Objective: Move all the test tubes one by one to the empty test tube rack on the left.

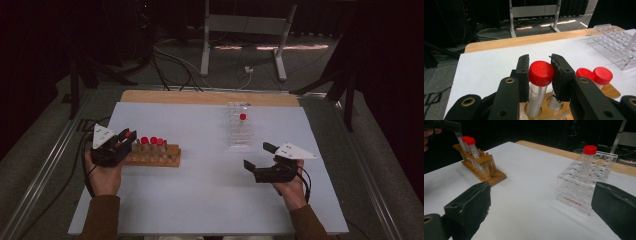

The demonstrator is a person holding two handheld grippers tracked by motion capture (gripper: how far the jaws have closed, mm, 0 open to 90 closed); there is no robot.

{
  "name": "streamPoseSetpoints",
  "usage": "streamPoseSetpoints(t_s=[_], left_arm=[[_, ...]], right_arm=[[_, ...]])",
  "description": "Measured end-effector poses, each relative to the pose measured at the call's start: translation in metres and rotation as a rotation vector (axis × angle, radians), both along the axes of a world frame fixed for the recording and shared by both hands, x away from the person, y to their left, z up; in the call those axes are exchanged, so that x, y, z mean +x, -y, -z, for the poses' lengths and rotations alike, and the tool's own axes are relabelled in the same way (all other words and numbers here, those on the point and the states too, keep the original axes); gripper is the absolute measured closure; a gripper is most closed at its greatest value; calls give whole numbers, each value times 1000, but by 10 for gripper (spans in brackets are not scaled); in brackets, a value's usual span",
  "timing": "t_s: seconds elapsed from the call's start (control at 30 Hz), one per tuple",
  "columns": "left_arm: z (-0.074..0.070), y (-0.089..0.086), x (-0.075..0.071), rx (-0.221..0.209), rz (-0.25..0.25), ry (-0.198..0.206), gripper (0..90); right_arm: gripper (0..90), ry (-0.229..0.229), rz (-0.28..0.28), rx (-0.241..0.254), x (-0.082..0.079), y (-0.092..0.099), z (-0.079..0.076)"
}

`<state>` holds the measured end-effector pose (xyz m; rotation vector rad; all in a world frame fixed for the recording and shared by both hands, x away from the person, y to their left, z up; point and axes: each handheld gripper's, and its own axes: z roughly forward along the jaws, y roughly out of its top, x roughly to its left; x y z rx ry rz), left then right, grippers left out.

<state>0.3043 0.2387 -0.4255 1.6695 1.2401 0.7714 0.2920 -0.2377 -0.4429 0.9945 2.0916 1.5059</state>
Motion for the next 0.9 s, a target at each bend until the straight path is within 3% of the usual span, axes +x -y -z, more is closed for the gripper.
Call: streamPoseSetpoints(t_s=[0.47, 0.9], left_arm=[[13, 0, 2, -2, -4, -42, 708], [18, -1, 3, -5, -9, -57, 706]], right_arm=[[23, 2, 2, 3, 0, 1, -1], [23, 5, 3, 5, 0, 2, -1]])
